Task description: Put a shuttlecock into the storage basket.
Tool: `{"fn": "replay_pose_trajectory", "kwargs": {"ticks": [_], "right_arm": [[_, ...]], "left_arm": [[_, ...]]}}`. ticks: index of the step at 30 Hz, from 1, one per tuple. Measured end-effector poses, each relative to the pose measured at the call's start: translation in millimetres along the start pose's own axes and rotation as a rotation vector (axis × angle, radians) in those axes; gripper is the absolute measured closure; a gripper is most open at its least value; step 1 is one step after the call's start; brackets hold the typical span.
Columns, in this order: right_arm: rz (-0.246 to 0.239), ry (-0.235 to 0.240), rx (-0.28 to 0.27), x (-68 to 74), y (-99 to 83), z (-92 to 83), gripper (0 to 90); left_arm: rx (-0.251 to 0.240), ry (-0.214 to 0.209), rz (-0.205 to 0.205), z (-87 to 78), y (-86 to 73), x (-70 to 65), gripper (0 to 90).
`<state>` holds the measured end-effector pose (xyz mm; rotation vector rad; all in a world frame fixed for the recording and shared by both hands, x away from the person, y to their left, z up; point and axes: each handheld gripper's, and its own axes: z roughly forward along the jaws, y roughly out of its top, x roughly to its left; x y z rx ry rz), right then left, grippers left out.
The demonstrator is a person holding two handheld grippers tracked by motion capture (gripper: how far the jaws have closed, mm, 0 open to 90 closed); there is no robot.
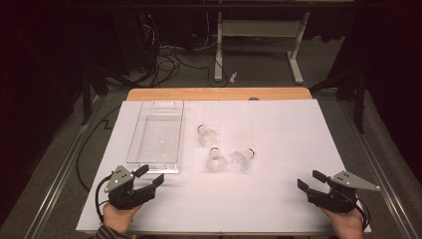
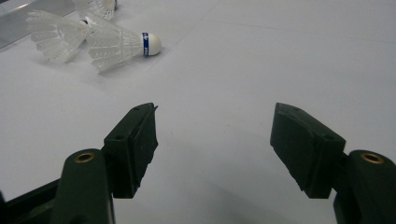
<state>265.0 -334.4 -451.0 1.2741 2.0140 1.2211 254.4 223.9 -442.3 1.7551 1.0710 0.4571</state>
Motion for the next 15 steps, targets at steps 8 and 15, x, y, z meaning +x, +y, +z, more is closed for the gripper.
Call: {"fn": "replay_pose_trajectory", "kwargs": {"ticks": [8, 15], "right_arm": [[-0.010, 0.000, 0.007, 0.5, -0.1, 0.0, 32.3], [-0.007, 0.001, 0.007, 0.0, -0.3, 0.3, 32.3]], "left_arm": [[-0.001, -0.002, -0.010, -0.5, 0.4, 0.6, 33.4], [0.002, -0.002, -0.012, -0.2, 2.2, 1.6, 33.6]]}}
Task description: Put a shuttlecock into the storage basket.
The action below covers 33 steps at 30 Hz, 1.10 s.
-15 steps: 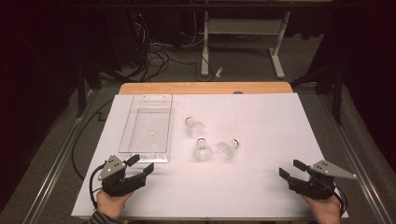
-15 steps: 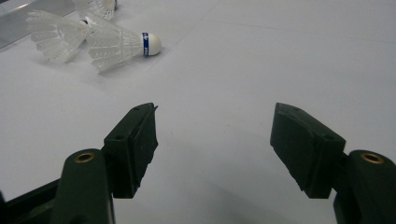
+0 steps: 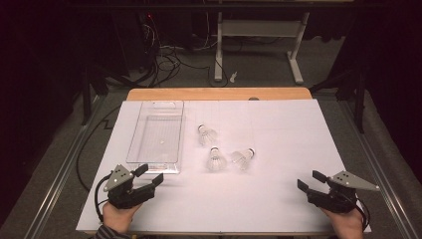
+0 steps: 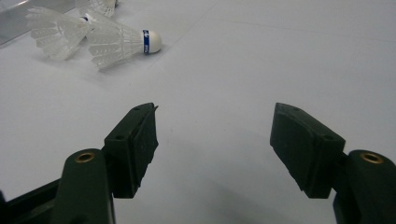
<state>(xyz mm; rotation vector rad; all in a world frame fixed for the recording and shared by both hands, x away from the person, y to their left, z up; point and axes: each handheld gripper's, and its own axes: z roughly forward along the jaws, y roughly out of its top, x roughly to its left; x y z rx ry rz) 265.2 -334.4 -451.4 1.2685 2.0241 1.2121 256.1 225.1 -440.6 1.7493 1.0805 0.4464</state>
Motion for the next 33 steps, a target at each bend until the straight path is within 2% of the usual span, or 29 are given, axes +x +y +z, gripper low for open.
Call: {"fn": "replay_pose_trajectory", "kwargs": {"ticks": [14, 20, 29, 33], "right_arm": [[-0.017, 0.018, 0.016, 2.0, 0.0, 2.3, 31.5], [-0.015, 0.012, 0.013, 2.5, 0.2, 2.2, 31.6], [-0.024, 0.017, 0.017, 4.9, 0.7, 3.5, 31.6], [-0.020, 0.015, 0.019, 4.5, 0.6, 3.4, 31.7]], "left_arm": [[0.020, -0.018, -0.004, 0.7, 2.8, -2.4, 34.5], [0.007, -0.021, -0.013, -0.7, 5.2, -3.4, 34.6], [0.013, -0.028, -0.001, -0.3, 9.7, -6.4, 34.5], [0.026, -0.016, 0.021, 0.8, 11.9, -9.1, 34.8]]}}
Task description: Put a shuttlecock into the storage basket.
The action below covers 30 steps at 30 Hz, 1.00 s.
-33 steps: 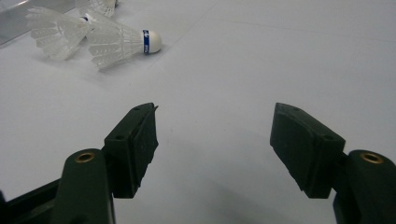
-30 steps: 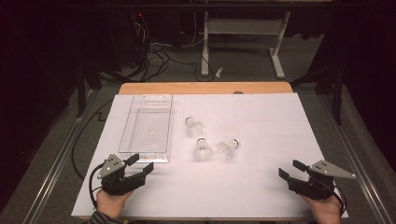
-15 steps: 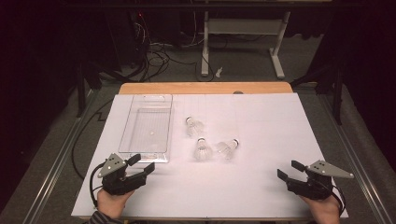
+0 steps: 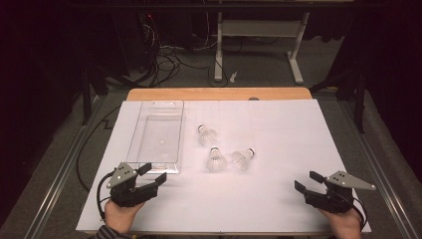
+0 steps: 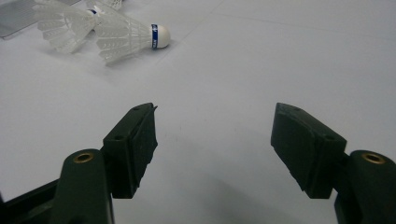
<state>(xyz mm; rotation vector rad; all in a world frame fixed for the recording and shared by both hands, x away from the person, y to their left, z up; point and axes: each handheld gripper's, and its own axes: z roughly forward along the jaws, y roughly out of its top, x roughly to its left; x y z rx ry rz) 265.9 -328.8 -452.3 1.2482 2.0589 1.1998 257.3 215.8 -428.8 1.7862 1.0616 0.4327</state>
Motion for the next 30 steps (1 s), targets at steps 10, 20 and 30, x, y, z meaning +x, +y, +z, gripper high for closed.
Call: {"fn": "replay_pose_trajectory", "kwargs": {"ticks": [10, 20, 30], "right_arm": [[-0.002, 0.005, -0.002, 0.7, 0.2, 0.4, 31.7], [0.001, 0.006, -0.009, 0.0, 0.2, -0.1, 31.8], [0.002, 0.008, -0.013, 0.2, 0.4, -0.5, 31.9]], "left_arm": [[0.003, -0.025, -0.004, 0.4, 3.8, -2.4, 35.3], [0.001, -0.044, -0.015, 2.3, 7.2, -1.7, 35.0], [-0.001, -0.057, -0.012, 4.9, 12.6, -4.0, 34.9]]}}
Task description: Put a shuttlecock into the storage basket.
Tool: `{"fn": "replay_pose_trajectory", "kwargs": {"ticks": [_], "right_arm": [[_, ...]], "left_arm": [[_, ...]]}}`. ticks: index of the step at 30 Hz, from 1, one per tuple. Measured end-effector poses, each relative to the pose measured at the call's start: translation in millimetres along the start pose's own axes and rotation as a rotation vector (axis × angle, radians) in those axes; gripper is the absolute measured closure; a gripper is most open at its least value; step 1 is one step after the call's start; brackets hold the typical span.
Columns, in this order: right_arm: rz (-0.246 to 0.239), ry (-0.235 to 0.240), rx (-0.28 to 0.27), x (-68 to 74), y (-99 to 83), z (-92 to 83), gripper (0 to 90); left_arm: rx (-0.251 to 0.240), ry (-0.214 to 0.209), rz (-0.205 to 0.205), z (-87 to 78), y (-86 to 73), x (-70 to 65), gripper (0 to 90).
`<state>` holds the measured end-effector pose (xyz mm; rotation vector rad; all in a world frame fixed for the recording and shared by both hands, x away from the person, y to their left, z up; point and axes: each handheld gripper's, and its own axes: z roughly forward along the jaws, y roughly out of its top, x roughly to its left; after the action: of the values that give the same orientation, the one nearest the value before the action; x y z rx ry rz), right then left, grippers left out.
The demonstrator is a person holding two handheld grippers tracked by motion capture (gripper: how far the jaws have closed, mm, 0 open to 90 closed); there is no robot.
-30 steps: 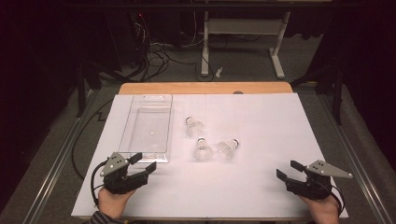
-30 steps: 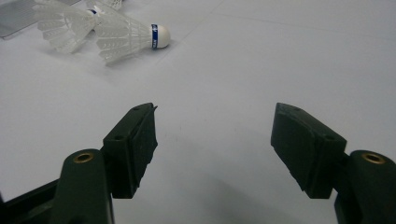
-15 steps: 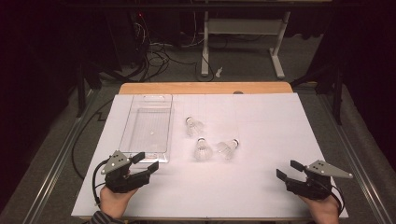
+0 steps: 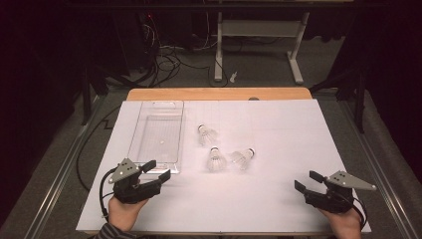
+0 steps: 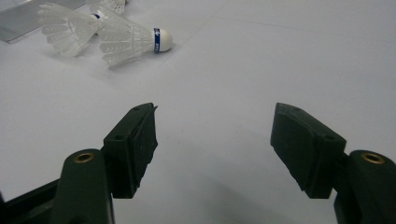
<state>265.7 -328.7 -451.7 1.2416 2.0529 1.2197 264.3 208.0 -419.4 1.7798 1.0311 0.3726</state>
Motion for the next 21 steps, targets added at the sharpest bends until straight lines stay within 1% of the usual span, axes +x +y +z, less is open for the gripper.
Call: {"fn": "replay_pose_trajectory", "kwargs": {"ticks": [4, 8, 20, 21], "right_arm": [[0.000, 0.000, -0.001, 0.0, 0.0, -0.3, 32.2], [0.001, 0.000, -0.005, 0.1, 0.0, -0.6, 32.2], [-0.001, 0.001, -0.007, 0.2, 0.1, -0.8, 32.2], [-0.001, 0.002, -0.007, 0.1, 0.1, -0.8, 32.2]], "left_arm": [[0.022, -0.004, 0.015, 4.1, 2.2, -1.5, 35.0], [0.015, -0.009, 0.008, 6.4, 4.3, -2.8, 35.2], [0.019, -0.020, 0.023, 16.6, 14.5, -8.1, 36.0], [0.018, -0.023, 0.019, 18.7, 15.6, -8.9, 36.0]]}}
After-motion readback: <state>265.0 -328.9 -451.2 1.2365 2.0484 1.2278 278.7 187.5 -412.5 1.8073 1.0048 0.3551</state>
